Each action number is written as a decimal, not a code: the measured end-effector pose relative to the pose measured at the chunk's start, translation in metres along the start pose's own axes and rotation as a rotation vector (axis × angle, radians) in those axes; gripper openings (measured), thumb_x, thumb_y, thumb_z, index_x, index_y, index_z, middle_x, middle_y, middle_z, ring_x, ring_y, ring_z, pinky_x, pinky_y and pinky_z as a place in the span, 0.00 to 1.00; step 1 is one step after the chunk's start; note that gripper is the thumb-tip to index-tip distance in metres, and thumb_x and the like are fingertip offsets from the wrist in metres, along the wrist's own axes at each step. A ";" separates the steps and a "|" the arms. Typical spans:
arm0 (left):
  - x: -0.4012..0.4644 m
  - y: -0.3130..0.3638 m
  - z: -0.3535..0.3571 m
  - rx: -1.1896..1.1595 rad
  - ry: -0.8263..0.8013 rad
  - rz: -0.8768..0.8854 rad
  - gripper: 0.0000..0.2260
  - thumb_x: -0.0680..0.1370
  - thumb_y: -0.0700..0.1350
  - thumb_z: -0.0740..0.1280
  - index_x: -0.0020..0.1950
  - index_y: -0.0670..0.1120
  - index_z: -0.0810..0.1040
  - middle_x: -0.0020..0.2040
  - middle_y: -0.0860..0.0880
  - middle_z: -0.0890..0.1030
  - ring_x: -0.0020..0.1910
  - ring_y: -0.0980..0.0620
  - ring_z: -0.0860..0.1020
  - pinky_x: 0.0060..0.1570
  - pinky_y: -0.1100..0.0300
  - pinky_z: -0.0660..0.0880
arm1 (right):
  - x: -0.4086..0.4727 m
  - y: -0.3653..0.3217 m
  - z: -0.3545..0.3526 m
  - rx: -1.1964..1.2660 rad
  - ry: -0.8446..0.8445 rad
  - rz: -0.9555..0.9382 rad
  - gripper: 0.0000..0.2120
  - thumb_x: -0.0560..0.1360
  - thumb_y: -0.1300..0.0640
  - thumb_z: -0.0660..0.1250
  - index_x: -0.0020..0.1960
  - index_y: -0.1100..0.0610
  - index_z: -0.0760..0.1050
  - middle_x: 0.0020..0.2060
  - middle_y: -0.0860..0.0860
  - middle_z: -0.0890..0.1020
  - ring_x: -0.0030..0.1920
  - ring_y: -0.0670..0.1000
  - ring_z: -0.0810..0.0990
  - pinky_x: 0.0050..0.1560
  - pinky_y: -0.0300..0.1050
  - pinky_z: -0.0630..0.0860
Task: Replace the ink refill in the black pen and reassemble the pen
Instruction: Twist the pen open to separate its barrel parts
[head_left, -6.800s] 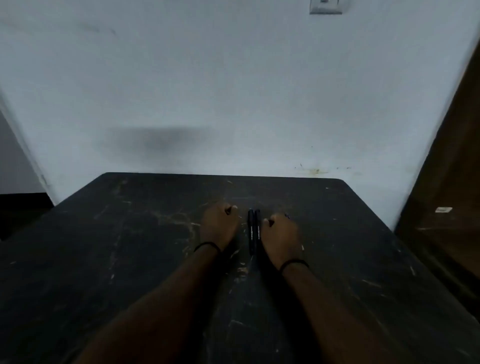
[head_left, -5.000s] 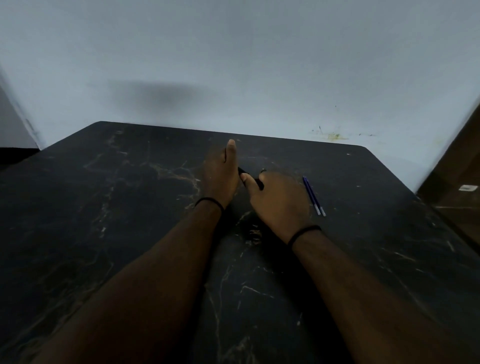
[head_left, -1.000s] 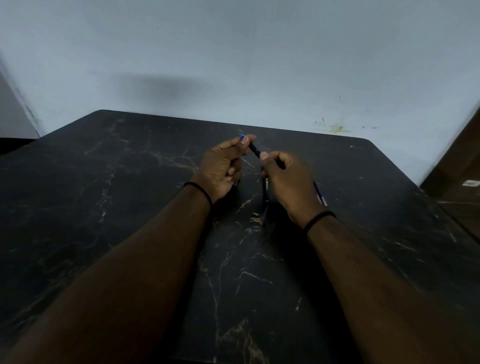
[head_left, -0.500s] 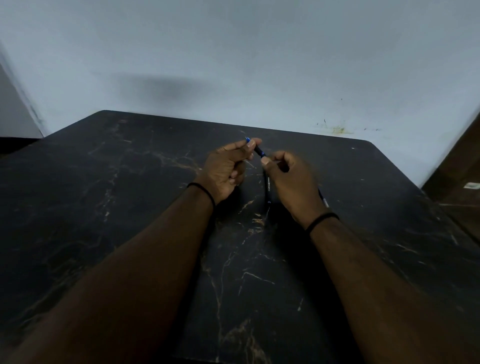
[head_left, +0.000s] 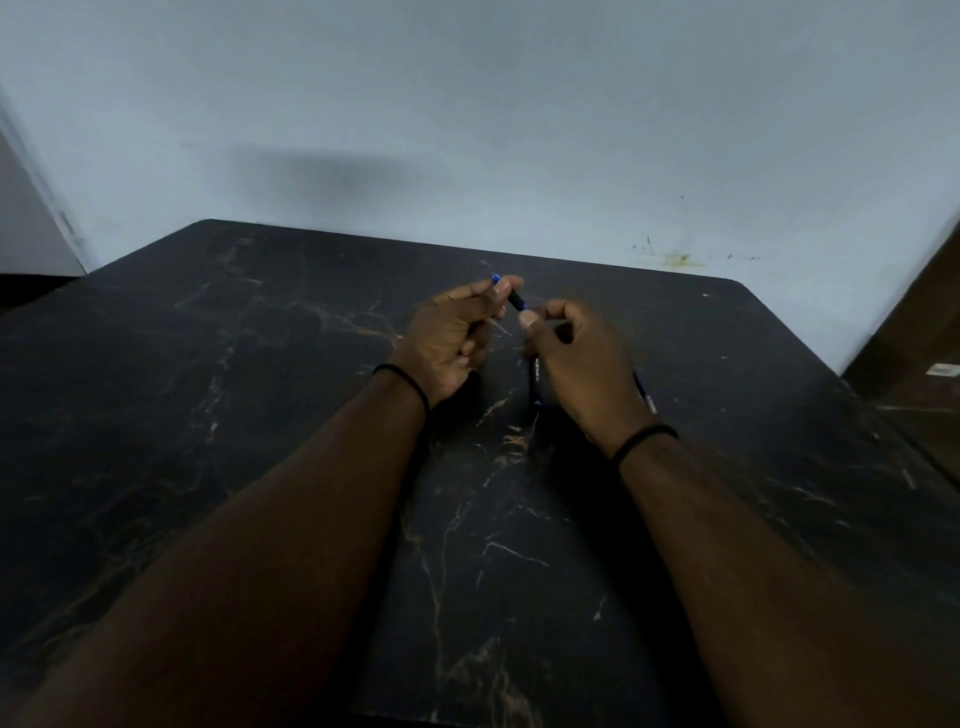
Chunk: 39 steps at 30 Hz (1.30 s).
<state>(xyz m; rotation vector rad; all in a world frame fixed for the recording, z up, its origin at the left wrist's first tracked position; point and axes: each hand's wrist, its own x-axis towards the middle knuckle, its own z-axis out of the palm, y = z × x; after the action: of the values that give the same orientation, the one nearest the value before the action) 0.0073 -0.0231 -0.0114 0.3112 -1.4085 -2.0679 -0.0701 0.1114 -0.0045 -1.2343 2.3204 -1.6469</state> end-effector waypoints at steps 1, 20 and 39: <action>0.000 0.000 0.000 0.002 0.002 0.000 0.08 0.80 0.42 0.66 0.56 0.43 0.82 0.35 0.51 0.75 0.20 0.59 0.59 0.16 0.67 0.56 | 0.000 0.000 0.000 -0.033 0.006 0.000 0.13 0.81 0.47 0.62 0.45 0.53 0.79 0.37 0.51 0.83 0.36 0.47 0.79 0.42 0.48 0.75; -0.003 0.003 0.003 0.010 0.026 -0.007 0.08 0.80 0.43 0.66 0.55 0.43 0.81 0.36 0.50 0.74 0.20 0.59 0.59 0.17 0.66 0.56 | 0.008 0.007 -0.001 -0.180 0.062 -0.035 0.14 0.81 0.49 0.62 0.43 0.53 0.81 0.33 0.47 0.79 0.33 0.44 0.74 0.33 0.43 0.64; -0.006 0.008 0.004 0.049 0.142 0.060 0.08 0.80 0.45 0.66 0.53 0.43 0.81 0.37 0.50 0.73 0.22 0.57 0.59 0.19 0.65 0.55 | 0.001 0.010 0.000 -0.130 0.066 -0.093 0.06 0.76 0.49 0.67 0.41 0.47 0.76 0.33 0.42 0.80 0.37 0.37 0.77 0.35 0.39 0.71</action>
<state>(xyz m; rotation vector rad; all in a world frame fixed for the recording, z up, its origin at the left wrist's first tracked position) 0.0128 -0.0185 -0.0035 0.4224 -1.3674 -1.9263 -0.0766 0.1121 -0.0117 -1.3519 2.4811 -1.6102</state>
